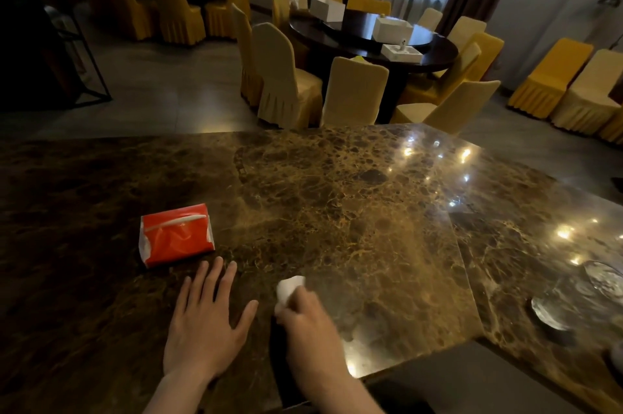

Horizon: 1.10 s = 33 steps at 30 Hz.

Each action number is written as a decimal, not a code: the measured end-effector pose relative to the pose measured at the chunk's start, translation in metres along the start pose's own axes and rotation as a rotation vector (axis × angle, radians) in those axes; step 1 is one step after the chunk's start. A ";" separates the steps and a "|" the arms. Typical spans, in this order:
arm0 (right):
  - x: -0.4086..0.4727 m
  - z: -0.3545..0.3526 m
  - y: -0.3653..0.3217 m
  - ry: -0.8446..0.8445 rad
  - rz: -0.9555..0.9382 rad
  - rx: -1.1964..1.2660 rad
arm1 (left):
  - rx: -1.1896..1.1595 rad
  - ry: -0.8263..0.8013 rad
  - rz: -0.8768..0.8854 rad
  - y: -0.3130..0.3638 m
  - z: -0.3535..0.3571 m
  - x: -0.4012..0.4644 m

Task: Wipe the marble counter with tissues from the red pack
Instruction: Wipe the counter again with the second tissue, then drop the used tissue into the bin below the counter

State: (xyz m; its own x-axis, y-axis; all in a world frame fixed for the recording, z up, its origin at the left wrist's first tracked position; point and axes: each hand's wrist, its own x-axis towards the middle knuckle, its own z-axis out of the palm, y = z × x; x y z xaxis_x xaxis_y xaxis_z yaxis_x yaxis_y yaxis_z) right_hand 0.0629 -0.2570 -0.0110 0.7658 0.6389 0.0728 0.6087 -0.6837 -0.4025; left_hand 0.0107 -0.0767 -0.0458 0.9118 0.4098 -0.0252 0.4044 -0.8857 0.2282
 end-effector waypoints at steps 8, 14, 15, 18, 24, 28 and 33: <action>-0.001 -0.031 0.049 0.119 0.156 -0.107 | -0.008 0.032 0.004 0.000 0.000 -0.003; -0.003 -0.029 0.041 0.202 0.246 -0.102 | -0.020 0.048 0.009 0.000 -0.002 -0.005; -0.007 -0.022 0.027 0.184 0.174 -0.084 | -0.025 0.051 0.009 0.001 -0.002 -0.005; -0.024 -0.004 -0.007 0.055 -0.053 -0.086 | -0.021 0.055 0.001 0.001 -0.001 -0.004; -0.025 -0.038 0.048 0.114 0.231 -0.126 | -0.080 0.055 0.024 -0.003 -0.001 -0.006; -0.024 -0.043 0.062 0.202 0.353 -0.060 | -0.121 0.090 0.030 -0.004 -0.001 -0.007; -0.025 -0.048 0.038 0.318 0.311 0.438 | -0.137 0.123 0.032 -0.004 -0.008 -0.008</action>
State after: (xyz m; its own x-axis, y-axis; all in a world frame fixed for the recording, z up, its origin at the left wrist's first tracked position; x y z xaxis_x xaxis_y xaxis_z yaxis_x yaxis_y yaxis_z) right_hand 0.0767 -0.3155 0.0154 0.9588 0.2513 0.1328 0.2574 -0.5694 -0.7807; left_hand 0.0011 -0.0747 -0.0386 0.9052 0.4128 0.1011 0.3540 -0.8640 0.3579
